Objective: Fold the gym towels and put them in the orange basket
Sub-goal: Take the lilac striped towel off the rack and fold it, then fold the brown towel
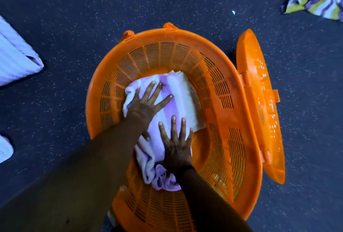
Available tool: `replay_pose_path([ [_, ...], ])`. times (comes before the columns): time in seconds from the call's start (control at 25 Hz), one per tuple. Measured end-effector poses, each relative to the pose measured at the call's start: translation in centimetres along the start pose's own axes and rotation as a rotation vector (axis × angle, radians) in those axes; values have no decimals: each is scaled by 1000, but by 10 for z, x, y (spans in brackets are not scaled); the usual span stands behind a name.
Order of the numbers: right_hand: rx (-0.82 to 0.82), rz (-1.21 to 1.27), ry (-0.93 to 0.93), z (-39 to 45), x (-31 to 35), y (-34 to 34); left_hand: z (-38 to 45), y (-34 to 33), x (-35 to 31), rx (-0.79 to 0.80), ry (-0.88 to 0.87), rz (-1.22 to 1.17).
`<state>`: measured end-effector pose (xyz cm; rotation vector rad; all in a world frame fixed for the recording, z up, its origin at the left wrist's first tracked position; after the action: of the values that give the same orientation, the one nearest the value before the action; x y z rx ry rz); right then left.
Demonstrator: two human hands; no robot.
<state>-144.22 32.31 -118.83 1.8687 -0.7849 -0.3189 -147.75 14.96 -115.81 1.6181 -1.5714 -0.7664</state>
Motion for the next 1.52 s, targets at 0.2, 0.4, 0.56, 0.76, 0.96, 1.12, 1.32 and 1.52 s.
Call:
replay_pose_path([
  [0.2,156,228,53,-13,-3,90,-37,68,31,146,-14,-245],
  [0.4,47,486,45,-23,-24,312,-129,220,79,52,170,-595],
  [0.56,27,484,68,-17,-21,509,-221,376,137,-98,381,-787],
  [0.76,-63,404,220,-39,23,799,-379,595,229,-422,606,-845],
  [0.96,-210,306,435,-116,115,1036,-570,745,297,-707,790,-881],
  [1.12,-331,273,621,-187,208,1152,-729,796,319,-883,940,-936],
  [1.32,-331,211,855,-273,343,1187,-898,775,302,-978,1133,-904],
  [1.52,-255,178,1131,-380,502,1152,-1083,712,247,-1001,1411,-851],
])
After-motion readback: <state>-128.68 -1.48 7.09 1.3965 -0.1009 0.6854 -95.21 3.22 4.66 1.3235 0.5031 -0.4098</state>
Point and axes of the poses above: each hand's wrist, its own z-axis towards the middle knuckle, its own y-axis out of the back of the hand, x = y × z, the point moved 2 cm from there along z, towards the middle knuckle, and after that the axes turned 5 degrees about y, right-handed, at the moved point
